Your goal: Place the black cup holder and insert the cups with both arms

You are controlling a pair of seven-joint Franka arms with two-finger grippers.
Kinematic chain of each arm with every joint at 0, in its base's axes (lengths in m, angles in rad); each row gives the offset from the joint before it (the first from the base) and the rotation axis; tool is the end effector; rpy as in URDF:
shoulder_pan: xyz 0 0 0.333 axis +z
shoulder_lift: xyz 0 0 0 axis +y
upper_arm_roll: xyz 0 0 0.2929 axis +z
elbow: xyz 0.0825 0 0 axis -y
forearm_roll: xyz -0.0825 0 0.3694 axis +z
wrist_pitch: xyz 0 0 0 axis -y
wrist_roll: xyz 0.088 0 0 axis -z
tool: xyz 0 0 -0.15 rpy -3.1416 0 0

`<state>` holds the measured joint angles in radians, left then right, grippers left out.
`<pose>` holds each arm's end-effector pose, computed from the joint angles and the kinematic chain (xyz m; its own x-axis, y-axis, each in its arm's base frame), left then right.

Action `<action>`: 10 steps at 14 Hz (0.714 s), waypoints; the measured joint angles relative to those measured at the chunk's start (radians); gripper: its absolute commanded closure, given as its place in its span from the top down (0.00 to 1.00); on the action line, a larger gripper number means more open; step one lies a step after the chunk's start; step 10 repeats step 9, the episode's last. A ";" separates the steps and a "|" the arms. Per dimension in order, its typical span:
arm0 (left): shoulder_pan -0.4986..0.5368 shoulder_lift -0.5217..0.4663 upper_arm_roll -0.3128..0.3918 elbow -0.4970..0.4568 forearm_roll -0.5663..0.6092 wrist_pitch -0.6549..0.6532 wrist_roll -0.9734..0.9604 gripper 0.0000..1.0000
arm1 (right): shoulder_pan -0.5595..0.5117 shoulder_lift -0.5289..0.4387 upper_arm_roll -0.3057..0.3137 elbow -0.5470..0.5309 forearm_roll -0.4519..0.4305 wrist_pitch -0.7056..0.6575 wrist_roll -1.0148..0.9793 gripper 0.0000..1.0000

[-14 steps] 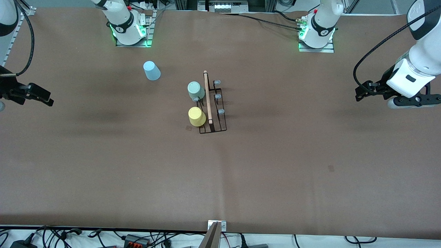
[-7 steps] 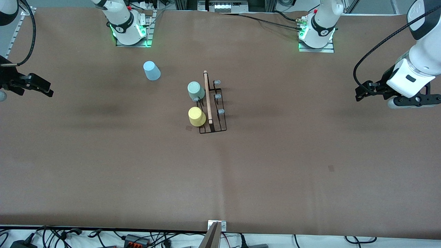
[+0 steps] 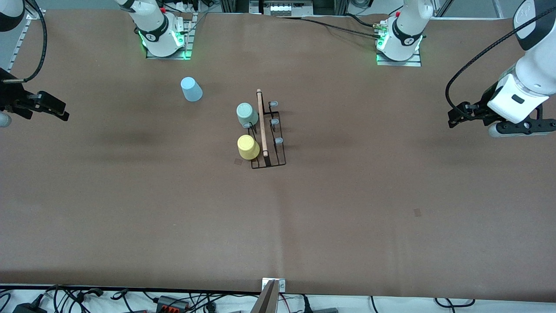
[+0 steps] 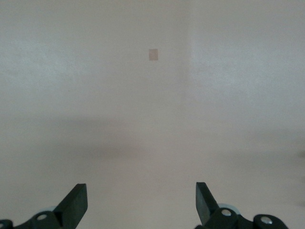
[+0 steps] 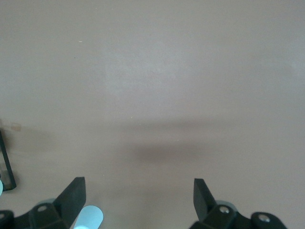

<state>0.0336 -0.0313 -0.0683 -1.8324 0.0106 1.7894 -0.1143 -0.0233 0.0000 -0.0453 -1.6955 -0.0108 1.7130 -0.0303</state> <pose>0.5377 -0.0176 0.4733 0.9970 0.0773 -0.0103 0.0771 -0.9969 -0.0137 0.5485 -0.0392 0.5134 0.9992 -0.0368 0.0172 -0.0369 -0.9993 0.0112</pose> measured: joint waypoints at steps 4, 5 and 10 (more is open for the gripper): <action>0.000 0.000 0.000 0.000 0.000 0.000 0.000 1.00 | 0.003 -0.001 0.004 -0.001 0.000 0.000 0.000 1.00; 0.000 0.000 0.000 0.000 0.000 0.000 0.000 1.00 | 0.005 -0.001 0.005 -0.003 0.000 0.000 0.000 1.00; 0.000 0.000 0.000 0.000 0.000 0.000 0.000 1.00 | 0.008 -0.001 0.006 -0.005 0.000 0.001 0.000 1.00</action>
